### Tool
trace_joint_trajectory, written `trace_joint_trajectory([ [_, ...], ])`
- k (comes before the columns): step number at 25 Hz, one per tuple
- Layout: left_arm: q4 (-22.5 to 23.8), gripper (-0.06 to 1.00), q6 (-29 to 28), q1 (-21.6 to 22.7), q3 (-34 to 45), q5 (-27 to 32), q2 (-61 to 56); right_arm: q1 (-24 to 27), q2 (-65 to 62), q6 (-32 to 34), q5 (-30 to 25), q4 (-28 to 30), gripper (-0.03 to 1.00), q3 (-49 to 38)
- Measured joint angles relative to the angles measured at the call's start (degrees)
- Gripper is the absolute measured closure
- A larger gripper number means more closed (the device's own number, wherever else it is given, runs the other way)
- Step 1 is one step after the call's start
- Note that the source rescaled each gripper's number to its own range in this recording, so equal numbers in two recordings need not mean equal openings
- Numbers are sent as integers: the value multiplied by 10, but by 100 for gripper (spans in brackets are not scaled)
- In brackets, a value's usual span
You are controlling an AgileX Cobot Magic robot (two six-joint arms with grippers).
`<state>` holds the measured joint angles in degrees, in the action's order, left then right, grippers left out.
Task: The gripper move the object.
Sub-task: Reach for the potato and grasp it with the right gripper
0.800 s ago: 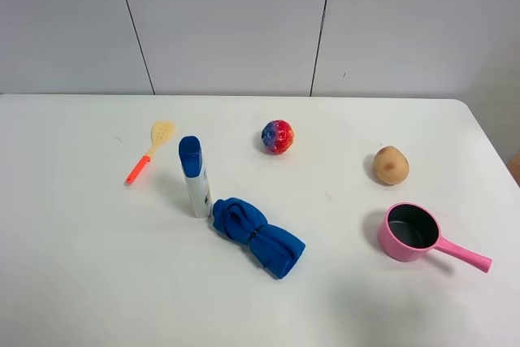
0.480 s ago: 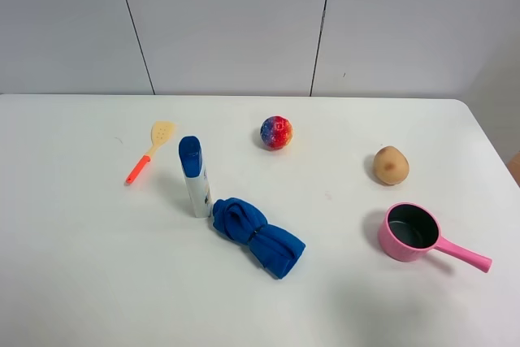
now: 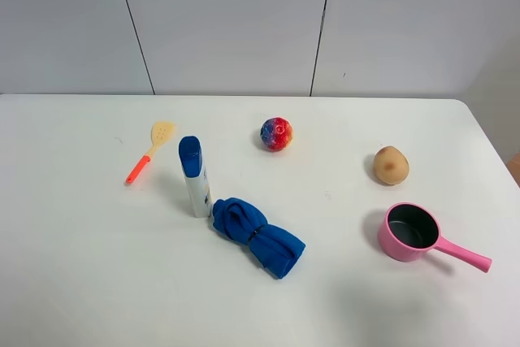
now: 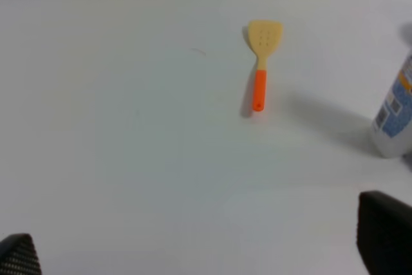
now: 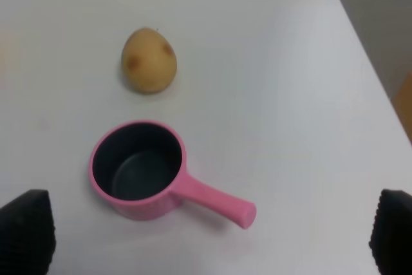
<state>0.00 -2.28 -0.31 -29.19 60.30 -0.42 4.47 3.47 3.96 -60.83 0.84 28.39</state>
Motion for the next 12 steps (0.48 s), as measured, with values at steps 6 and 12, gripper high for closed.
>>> trace_joint_trajectory([
  [6,0,-6,0,0,0,0,0,0,228,5,27,-8,-3,85],
  [12,0,-6,0,0,0,0,0,0,487,-48,70,-8,-3,223],
])
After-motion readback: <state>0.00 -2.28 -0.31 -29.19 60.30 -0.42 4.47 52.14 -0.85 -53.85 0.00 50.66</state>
